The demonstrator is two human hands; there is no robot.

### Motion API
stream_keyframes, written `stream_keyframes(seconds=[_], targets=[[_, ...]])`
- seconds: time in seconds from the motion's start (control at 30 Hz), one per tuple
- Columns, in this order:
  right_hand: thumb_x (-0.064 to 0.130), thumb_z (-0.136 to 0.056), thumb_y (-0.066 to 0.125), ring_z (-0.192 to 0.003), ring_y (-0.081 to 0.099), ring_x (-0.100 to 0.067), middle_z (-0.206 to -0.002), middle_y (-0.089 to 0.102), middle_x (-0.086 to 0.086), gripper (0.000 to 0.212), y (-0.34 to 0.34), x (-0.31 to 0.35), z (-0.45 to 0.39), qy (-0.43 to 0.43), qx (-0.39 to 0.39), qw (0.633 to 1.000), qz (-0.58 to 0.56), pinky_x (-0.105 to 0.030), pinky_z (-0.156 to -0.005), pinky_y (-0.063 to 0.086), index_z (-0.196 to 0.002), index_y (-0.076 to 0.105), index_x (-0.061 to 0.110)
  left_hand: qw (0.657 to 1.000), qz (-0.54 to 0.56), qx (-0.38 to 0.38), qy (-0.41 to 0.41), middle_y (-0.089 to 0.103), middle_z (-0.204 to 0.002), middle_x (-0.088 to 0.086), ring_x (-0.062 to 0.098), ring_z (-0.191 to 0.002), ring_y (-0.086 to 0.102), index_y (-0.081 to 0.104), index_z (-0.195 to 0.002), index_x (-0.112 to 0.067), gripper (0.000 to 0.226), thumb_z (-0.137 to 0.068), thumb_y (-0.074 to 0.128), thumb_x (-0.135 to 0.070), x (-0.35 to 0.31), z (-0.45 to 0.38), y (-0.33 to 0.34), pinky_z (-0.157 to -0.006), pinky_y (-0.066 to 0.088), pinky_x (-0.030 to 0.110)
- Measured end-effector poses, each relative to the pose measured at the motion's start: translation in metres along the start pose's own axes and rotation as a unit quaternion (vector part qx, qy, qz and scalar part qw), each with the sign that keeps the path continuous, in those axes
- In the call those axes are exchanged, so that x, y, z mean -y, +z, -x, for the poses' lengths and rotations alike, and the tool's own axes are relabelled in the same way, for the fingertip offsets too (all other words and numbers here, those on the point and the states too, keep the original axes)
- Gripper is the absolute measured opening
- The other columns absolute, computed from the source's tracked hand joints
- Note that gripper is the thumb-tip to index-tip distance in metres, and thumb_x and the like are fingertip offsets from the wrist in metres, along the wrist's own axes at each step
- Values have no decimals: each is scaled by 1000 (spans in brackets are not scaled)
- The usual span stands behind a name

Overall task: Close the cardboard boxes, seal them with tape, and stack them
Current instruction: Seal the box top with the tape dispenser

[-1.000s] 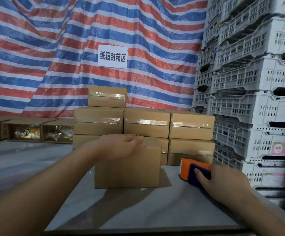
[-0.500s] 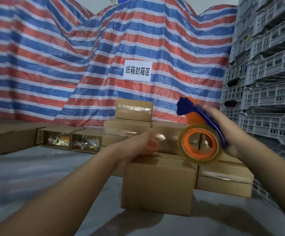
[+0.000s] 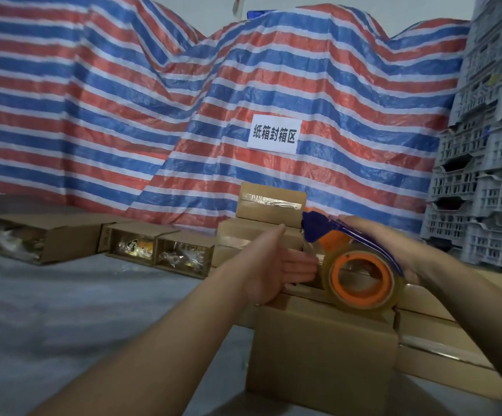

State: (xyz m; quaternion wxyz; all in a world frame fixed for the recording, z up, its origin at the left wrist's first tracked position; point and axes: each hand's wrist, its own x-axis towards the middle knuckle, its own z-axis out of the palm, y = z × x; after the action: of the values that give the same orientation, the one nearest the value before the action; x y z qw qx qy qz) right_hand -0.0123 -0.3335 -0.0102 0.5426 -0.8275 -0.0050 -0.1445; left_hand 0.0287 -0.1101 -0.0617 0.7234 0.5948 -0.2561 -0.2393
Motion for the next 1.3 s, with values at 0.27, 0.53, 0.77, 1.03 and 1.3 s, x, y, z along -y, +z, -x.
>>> stream_keyframes(seconds=[0.27, 0.53, 0.77, 1.03, 1.3], targets=[[60, -80, 68, -70, 73, -26, -92, 76, -18, 60, 1, 2, 2, 2, 0, 1000, 12, -40, -79, 60, -109, 70, 8, 1000, -27, -7, -8, 75, -104, 9, 16, -90, 69, 72, -107, -5, 57, -106, 27, -40, -7, -3, 1, -81, 53, 21], [61, -72, 66, -65, 72, -22, -86, 76, -15, 52, 5, 7, 1, 1, 46, 999, 11, -32, -66, 60, -93, 78, 14, 999, -20, -5, -33, 69, -121, 10, 15, -90, 69, 66, -82, -13, 41, -103, 35, -31, -14, 1, 2, -90, 50, 28], [57, -89, 59, -65, 71, -23, -85, 76, -15, 54, 4, 5, 2, 13, 18, 1000, 10, -34, -68, 60, -107, 69, 8, 998, 20, -5, -65, 73, -94, 2, 19, -100, 65, 63, -76, -15, 28, -97, 48, -25, -15, 4, 1, -119, 10, 44], [57, -83, 63, -62, 71, -21, -82, 76, -12, 56, 6, 7, 5, 14, 32, 999, 2, -32, -67, 59, -110, 65, 8, 996, 39, -84, -19, 66, -81, 2, 17, -90, 64, 62, -86, -10, 12, -94, 53, -8, -8, 0, -1, -109, 31, 50], [56, -71, 72, -65, 71, -22, -88, 75, -14, 68, 8, 27, 1, 63, 106, 992, 17, -30, -60, 59, -119, 62, 7, 998, -36, -53, -18, 43, -64, 3, 15, -61, 46, 49, -77, -10, 26, -100, 38, -4, -10, -1, -20, -86, 52, 42]])
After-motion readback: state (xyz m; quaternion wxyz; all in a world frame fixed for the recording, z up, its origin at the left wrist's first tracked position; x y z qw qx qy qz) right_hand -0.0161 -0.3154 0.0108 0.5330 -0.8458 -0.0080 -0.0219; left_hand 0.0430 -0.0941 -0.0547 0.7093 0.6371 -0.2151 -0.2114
